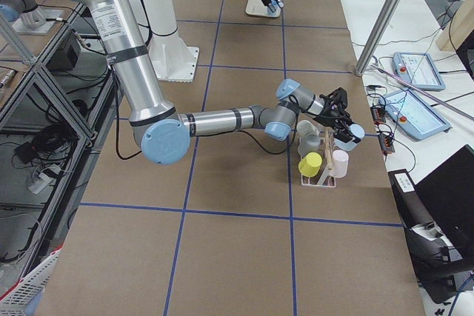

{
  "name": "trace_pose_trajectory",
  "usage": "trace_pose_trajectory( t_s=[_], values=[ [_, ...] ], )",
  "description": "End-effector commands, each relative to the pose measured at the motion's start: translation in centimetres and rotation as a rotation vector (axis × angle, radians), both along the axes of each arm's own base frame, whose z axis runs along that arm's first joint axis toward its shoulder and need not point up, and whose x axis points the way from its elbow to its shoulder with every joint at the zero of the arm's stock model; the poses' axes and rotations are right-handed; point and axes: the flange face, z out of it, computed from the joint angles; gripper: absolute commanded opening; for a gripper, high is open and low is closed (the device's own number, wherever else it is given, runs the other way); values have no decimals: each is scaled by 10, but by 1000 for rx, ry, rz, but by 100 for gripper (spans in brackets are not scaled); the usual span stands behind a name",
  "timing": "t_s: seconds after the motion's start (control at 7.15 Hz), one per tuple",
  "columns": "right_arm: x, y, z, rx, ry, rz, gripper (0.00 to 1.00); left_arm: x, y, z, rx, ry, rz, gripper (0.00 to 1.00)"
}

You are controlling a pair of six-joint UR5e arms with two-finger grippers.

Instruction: Transfer IKEA cup to right arm and place on rack

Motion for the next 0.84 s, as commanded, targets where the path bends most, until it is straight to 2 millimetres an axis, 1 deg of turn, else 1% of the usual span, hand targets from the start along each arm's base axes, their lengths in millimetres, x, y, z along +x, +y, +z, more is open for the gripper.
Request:
trace_pose_trajectory(
  t_s=[0.0, 0.14, 0.42, 0.56, 0.7],
  values=[
    [-7, 4, 3, -3, 1, -12, 0, 0, 0, 0, -1, 1, 1, 100],
    [-10, 6, 4, -5, 2, -17, 0, 0, 0, 0, -1, 1, -1, 100],
    [-9, 14, 16, 4, -3, -24, 0, 0, 0, 0, -1, 3, 0, 100],
    [-7, 22, 26, 7, -5, -28, 0, 0, 0, 0, -1, 3, -1, 100],
    [-7, 22, 26, 6, -6, -29, 0, 0, 0, 0, -1, 3, 0, 100]
  ],
)
